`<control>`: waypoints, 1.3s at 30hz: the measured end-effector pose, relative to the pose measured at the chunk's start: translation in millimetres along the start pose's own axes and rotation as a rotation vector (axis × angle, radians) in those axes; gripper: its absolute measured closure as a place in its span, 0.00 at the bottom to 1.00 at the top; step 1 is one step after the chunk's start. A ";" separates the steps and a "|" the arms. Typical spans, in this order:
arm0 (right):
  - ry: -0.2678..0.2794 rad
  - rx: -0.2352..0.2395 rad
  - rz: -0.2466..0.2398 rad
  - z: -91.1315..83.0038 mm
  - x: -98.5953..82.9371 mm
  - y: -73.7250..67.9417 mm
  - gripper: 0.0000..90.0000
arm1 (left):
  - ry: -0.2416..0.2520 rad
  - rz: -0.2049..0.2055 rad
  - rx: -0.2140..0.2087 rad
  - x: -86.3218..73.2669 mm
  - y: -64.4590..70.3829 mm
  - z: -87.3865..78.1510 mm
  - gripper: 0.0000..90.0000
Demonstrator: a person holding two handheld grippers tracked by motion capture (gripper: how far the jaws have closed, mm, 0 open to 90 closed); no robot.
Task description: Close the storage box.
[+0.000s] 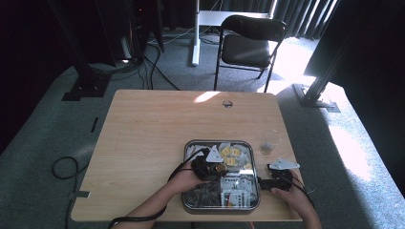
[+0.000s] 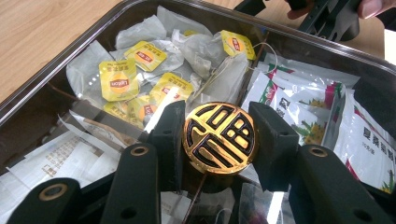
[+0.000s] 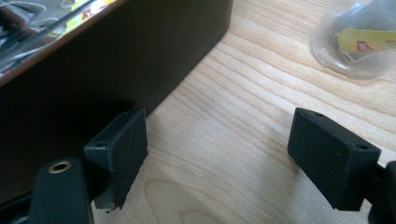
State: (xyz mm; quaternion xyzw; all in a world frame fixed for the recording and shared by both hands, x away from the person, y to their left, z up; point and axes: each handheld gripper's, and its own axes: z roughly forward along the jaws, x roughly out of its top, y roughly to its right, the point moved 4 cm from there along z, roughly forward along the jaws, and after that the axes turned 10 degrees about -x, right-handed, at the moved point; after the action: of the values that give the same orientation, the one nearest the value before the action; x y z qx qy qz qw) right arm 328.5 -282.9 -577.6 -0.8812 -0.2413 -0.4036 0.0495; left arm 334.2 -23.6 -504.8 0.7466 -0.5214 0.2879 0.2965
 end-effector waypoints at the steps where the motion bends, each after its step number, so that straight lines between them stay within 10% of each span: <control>1: 0.000 0.000 0.000 0.0 0.0 0.0 0.21 | -0.004 0.003 -0.001 0.1 -0.2 -0.2 0.65; 20: -0.001 0.000 0.001 -0.1 0.0 -0.1 0.21 | 0.040 -0.046 -0.024 2.1 -8.9 -16.2 0.11; 39: -0.001 -0.002 0.000 -0.1 -0.1 -0.2 0.21 | 0.100 -0.007 0.041 -16.5 -27.4 -51.6 0.02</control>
State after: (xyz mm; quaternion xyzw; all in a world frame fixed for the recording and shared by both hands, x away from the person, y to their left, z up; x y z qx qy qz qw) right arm 328.3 -282.8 -577.6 -0.8814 -0.2409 -0.4034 0.0487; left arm 349.2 32.5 -486.9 0.7391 -0.4973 0.3343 0.3077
